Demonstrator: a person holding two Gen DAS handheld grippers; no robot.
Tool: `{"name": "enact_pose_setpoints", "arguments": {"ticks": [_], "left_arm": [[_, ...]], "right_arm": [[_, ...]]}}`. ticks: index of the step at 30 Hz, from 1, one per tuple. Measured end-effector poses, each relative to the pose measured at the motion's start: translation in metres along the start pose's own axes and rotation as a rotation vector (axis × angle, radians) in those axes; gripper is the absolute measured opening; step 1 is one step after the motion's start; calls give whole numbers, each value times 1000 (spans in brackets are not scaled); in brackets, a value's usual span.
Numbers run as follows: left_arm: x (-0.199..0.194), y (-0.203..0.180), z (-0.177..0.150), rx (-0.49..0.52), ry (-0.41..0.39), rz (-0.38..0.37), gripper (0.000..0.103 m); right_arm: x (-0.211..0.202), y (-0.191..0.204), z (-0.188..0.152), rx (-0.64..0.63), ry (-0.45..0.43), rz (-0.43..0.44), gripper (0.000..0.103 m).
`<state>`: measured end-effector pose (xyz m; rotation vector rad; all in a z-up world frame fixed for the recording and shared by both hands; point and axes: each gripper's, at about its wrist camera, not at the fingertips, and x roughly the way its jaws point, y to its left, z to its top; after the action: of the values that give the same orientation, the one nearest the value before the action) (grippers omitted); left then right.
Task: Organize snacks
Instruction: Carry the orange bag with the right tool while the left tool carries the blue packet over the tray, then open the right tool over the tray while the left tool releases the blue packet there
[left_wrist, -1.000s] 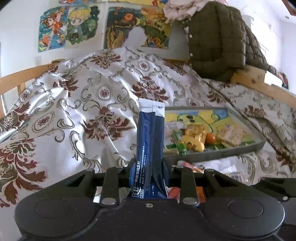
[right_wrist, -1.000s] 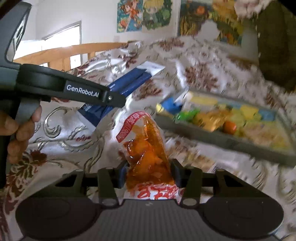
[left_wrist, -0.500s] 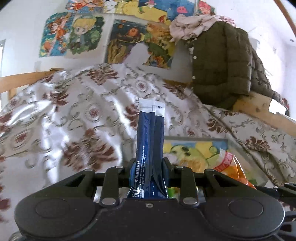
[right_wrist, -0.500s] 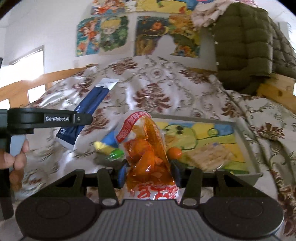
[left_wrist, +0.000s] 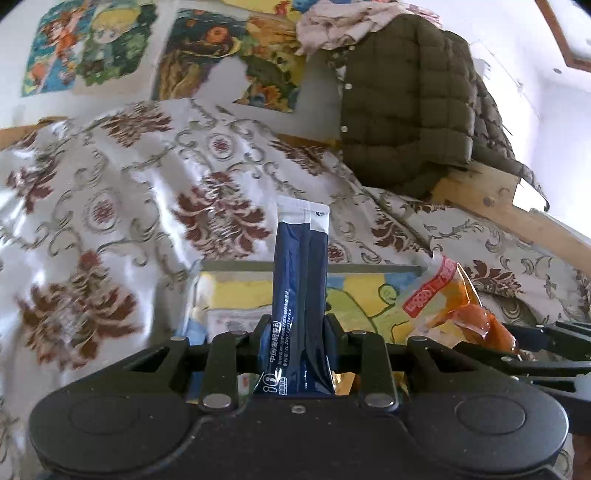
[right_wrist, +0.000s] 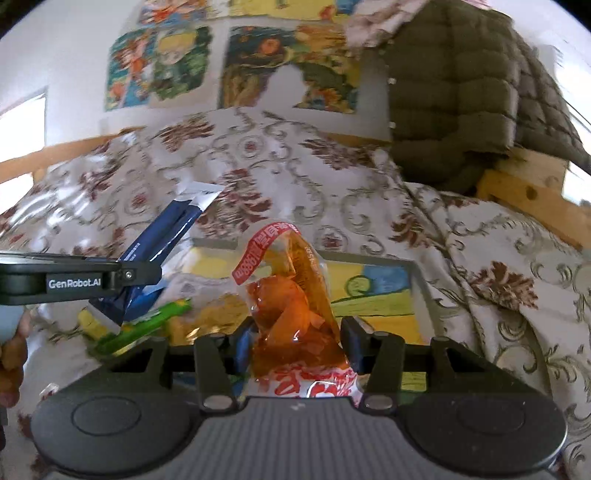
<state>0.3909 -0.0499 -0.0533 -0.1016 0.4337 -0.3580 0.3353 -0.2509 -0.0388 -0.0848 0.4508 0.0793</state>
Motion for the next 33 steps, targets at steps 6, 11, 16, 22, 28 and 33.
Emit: {"name": "enact_pose_setpoints", "arguments": {"ticks": [6,11,16,22,28,33], "left_arm": [[25,-11,-4,31,52,-24,31],[36,-14,-12,71,100,-41,31],[43,-10,-17,42,131,-56,31],[49,-11,-19,33,176,-67,34],[43,-11,-14,4,156,-71,50],[29,-8,-2,-73,102,-82,71]], "right_arm": [[22,-10,-8,19,3,-46,54],[36,-10,-13,26,19,-49,54],[43,-11,-20,31,37,-50,53],[43,-11,-18,28,52,-55,53],[40,-12,-16,21,54,-69,63],[25,-23,-11,63,29,-89,76]]}}
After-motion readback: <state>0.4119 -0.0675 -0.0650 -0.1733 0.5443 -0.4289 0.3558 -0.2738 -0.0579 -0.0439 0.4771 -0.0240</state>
